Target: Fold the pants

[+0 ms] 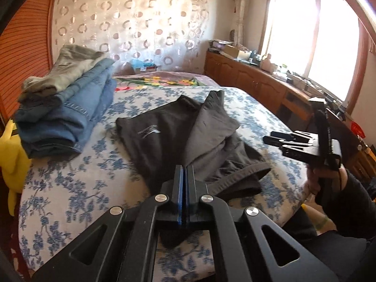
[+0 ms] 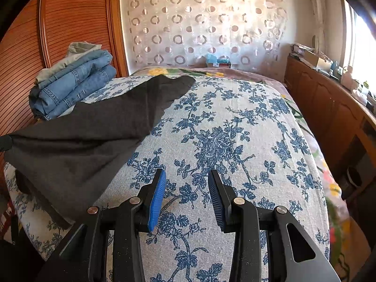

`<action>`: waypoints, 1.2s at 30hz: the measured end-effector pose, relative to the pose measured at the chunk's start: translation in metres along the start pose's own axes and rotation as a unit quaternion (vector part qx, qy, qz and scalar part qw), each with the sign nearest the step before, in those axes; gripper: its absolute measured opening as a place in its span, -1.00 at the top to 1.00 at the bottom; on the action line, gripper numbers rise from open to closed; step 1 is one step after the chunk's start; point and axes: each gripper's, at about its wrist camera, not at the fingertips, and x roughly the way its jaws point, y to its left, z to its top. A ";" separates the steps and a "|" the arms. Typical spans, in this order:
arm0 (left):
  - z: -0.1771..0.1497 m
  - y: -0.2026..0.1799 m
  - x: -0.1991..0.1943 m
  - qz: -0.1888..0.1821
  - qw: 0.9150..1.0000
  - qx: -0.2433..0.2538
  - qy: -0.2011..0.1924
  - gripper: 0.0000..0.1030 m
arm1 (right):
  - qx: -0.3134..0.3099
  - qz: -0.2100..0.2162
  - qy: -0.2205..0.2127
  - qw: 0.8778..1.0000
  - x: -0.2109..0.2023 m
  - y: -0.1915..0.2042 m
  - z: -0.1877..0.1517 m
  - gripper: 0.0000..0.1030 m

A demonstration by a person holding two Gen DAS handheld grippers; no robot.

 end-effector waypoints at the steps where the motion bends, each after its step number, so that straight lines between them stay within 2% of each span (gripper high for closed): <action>1: -0.002 0.004 0.000 0.002 1.000 -0.006 0.001 0.95 | 0.000 0.000 0.000 1.000 0.000 0.000 0.000 0.25; 6: -0.010 0.018 0.003 0.014 1.000 -0.021 0.013 0.96 | -0.001 0.000 0.002 1.000 0.001 0.000 0.000 0.25; 8: -0.019 0.023 0.012 0.022 0.999 -0.024 0.034 0.95 | -0.001 -0.001 0.002 1.000 0.001 0.000 0.000 0.25; 13: -0.027 0.028 0.020 0.018 0.998 -0.034 0.049 0.95 | -0.001 -0.001 0.003 1.000 0.002 0.000 0.001 0.25; 15: -0.026 0.029 0.019 0.021 0.998 -0.036 0.048 0.85 | -0.001 0.000 0.003 1.000 0.002 0.000 0.000 0.25; 17: -0.025 0.030 0.016 0.025 0.998 -0.037 0.045 0.61 | 0.001 0.000 0.003 1.000 0.002 -0.001 0.000 0.25; 20: -0.024 0.034 0.007 0.025 0.998 -0.040 0.033 0.38 | -0.002 -0.003 0.001 1.000 0.000 0.001 0.000 0.25; 23: -0.023 0.041 0.001 0.035 0.998 -0.043 0.026 0.36 | -0.014 0.001 0.003 1.000 -0.005 0.008 0.001 0.24; 25: -0.024 0.046 -0.001 0.044 0.998 -0.045 0.025 0.34 | -0.014 0.021 0.000 1.000 -0.013 0.016 0.000 0.06; 26: -0.025 0.049 -0.002 0.046 0.998 -0.047 0.025 0.23 | -0.015 0.034 -0.003 0.999 -0.017 0.021 -0.001 0.04; 31: -0.031 0.054 0.001 0.048 0.997 -0.047 0.034 0.12 | -0.045 0.077 -0.012 0.996 -0.037 0.051 -0.006 -0.07; 34: -0.035 0.052 0.005 0.042 0.997 -0.044 0.041 -0.05 | -0.059 0.099 -0.004 0.993 -0.041 0.066 -0.013 -0.16; 36: -0.038 0.050 0.008 0.038 0.997 -0.043 0.047 -0.05 | -0.066 0.106 0.003 0.992 -0.041 0.072 -0.017 -0.20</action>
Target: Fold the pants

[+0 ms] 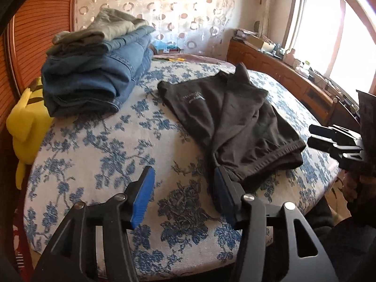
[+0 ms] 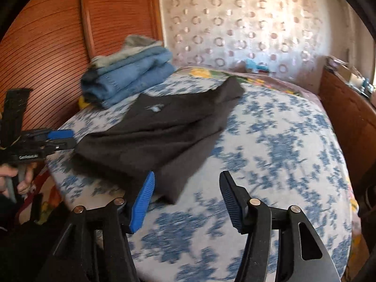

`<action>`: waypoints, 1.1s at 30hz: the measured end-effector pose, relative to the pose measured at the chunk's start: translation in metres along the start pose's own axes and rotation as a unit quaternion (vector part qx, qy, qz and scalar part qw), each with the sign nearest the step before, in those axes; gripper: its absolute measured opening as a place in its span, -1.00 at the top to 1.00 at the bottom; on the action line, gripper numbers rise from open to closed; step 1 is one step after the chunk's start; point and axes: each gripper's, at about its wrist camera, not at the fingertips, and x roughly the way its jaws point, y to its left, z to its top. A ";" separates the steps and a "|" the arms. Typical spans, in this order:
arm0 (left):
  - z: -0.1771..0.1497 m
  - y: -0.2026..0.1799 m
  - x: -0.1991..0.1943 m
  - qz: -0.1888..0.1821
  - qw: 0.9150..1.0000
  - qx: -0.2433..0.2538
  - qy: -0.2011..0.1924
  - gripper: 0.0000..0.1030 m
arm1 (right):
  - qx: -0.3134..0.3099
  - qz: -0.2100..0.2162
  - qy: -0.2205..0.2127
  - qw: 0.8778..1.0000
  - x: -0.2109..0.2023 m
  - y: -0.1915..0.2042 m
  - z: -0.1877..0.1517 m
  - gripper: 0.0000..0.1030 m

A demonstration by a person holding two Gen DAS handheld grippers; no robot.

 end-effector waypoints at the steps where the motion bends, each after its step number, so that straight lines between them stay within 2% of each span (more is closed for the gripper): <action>1: -0.001 -0.001 0.001 0.000 1.000 0.001 0.002 -0.05 | -0.003 0.003 0.003 1.000 0.001 0.001 -0.001 -0.21; 8: -0.005 -0.003 0.005 0.005 1.000 0.000 0.008 -0.06 | -0.012 0.010 0.015 1.000 0.000 0.011 -0.009 -0.23; 14: -0.005 -0.003 0.004 0.005 1.000 -0.005 0.008 -0.06 | -0.030 0.012 0.037 0.999 0.020 0.023 -0.009 -0.25; 19: -0.004 -0.005 0.001 0.002 1.000 -0.005 0.003 -0.06 | -0.027 -0.030 0.036 0.999 0.032 0.022 -0.003 -0.25; 22: -0.003 -0.007 -0.003 -0.003 1.000 -0.004 -0.002 -0.06 | -0.009 -0.067 0.012 0.998 0.025 0.015 0.000 -0.25; 25: -0.001 -0.012 -0.005 -0.006 1.000 0.001 -0.004 -0.06 | 0.017 -0.082 0.002 0.996 0.017 0.002 0.000 -0.25; 33: 0.003 -0.021 -0.008 -0.017 1.000 0.009 -0.013 -0.06 | 0.030 -0.106 0.011 0.994 0.021 -0.008 -0.008 -0.25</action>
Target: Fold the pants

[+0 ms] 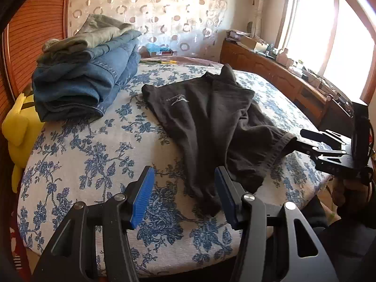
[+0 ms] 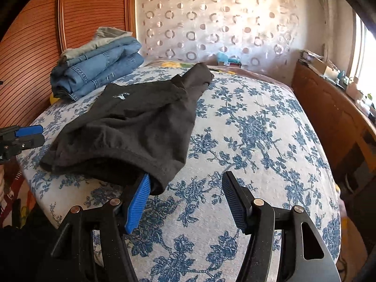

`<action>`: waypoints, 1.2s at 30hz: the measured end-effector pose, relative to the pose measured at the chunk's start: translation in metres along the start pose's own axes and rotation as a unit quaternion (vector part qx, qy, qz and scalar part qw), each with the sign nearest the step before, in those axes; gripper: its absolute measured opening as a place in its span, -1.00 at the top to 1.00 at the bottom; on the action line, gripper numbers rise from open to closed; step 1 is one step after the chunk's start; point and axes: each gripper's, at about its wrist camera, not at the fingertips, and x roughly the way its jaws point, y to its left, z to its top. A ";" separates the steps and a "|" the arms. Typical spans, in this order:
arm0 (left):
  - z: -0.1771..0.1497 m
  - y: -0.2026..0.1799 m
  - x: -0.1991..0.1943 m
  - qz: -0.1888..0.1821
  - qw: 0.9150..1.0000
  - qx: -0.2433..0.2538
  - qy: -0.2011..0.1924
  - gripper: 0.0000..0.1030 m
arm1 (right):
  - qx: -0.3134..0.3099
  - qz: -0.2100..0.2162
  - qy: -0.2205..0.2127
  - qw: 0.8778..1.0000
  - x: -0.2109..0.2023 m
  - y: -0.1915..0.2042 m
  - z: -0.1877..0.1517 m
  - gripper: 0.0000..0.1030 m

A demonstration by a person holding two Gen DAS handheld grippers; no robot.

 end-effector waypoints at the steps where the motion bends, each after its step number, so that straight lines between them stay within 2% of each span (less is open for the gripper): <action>1: 0.000 -0.001 -0.001 -0.003 1.000 0.000 -0.003 -0.06 | 0.001 0.000 0.000 1.000 0.000 0.000 0.000 -0.25; 3: 0.002 -0.005 -0.002 -0.008 1.000 0.002 -0.006 -0.06 | 0.003 0.002 0.000 1.000 0.000 0.000 -0.001 -0.25; 4: 0.003 -0.009 -0.002 -0.012 1.000 0.006 -0.007 0.00 | 0.003 0.002 0.000 1.000 0.000 0.000 -0.001 -0.25; 5: 0.004 -0.012 -0.001 -0.016 1.000 0.009 -0.007 0.14 | 0.004 0.002 0.000 1.000 -0.001 -0.001 -0.002 -0.25; 10: 0.007 -0.035 0.012 -0.045 0.999 0.028 0.009 0.38 | 0.006 0.007 -0.001 1.000 -0.003 -0.003 -0.003 -0.25; 15: 0.000 -0.046 0.027 -0.060 0.997 0.031 0.035 0.45 | 0.008 0.009 0.000 1.000 -0.002 -0.006 -0.004 -0.25; 21: -0.001 -0.042 0.042 -0.066 0.996 0.006 0.062 0.44 | 0.010 0.009 0.002 1.000 0.000 -0.007 -0.005 -0.25; 25: 0.002 -0.046 0.043 -0.067 0.996 0.007 0.054 0.43 | 0.013 0.010 0.005 1.000 0.003 -0.010 -0.007 -0.25; 27: 0.005 -0.053 0.037 -0.075 0.996 0.019 0.038 0.54 | 0.013 0.009 0.006 1.000 0.004 -0.011 -0.007 -0.25; 31: 0.012 -0.063 0.026 -0.074 0.996 0.041 0.014 0.91 | 0.018 0.010 0.009 1.000 0.005 -0.013 -0.008 -0.25; 36: 0.026 -0.064 0.012 -0.077 0.996 0.044 -0.011 0.96 | 0.019 0.011 0.008 1.000 0.006 -0.015 -0.009 -0.25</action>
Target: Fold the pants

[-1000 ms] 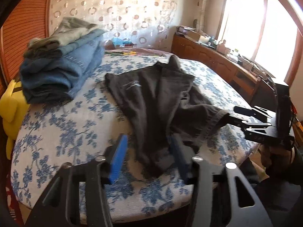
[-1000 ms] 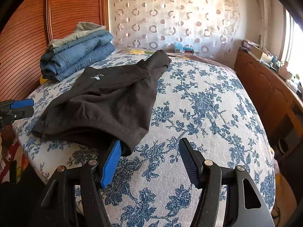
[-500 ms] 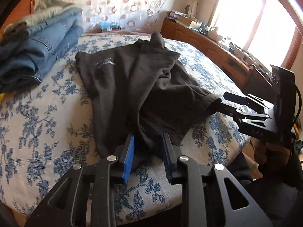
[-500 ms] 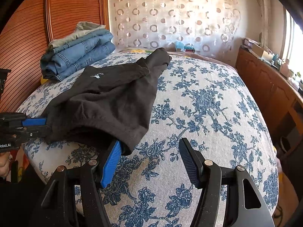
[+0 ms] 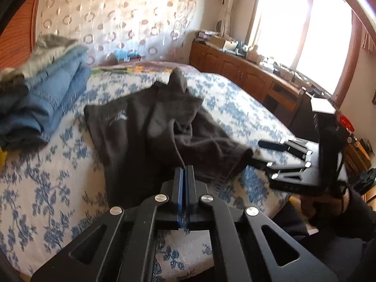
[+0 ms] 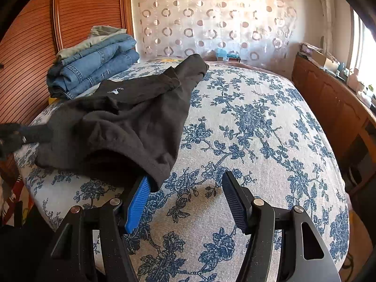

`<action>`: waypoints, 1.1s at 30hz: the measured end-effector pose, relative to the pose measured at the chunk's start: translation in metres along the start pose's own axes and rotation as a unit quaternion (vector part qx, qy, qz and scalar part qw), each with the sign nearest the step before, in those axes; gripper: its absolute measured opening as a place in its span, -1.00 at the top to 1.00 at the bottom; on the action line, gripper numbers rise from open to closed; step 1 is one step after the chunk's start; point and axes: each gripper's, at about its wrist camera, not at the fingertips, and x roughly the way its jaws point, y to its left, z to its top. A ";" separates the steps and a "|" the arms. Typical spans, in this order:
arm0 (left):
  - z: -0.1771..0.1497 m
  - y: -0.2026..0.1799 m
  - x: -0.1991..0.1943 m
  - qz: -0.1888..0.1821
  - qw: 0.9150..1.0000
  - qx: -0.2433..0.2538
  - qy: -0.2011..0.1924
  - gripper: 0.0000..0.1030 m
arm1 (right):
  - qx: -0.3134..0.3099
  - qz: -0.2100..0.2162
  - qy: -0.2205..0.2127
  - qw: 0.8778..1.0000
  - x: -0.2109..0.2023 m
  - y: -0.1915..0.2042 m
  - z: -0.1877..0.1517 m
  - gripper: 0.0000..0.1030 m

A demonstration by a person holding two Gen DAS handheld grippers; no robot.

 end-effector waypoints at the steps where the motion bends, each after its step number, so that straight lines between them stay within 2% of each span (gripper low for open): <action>1: 0.004 0.000 -0.004 0.000 1.000 0.001 -0.007 0.96 | 0.001 0.000 0.000 1.000 0.000 0.000 0.000 -0.25; 7: 0.022 0.008 -0.033 -0.001 0.999 -0.011 -0.045 0.96 | 0.003 0.015 -0.011 1.000 -0.006 -0.002 0.000 -0.25; 12: 0.020 0.026 -0.039 0.028 0.998 -0.021 -0.045 0.96 | -0.006 0.032 -0.023 0.999 -0.018 0.003 0.003 -0.25; 18: -0.003 0.060 -0.034 0.060 0.997 -0.055 -0.016 0.97 | -0.011 0.055 -0.022 0.998 -0.023 0.007 0.005 -0.25; 23: -0.024 0.065 -0.015 0.049 0.996 -0.066 0.023 0.96 | -0.011 0.052 -0.018 0.998 -0.019 0.005 0.006 -0.25; 33: -0.030 0.059 -0.002 0.039 0.996 -0.063 0.042 0.96 | -0.013 0.057 -0.025 0.998 -0.028 0.009 0.008 -0.25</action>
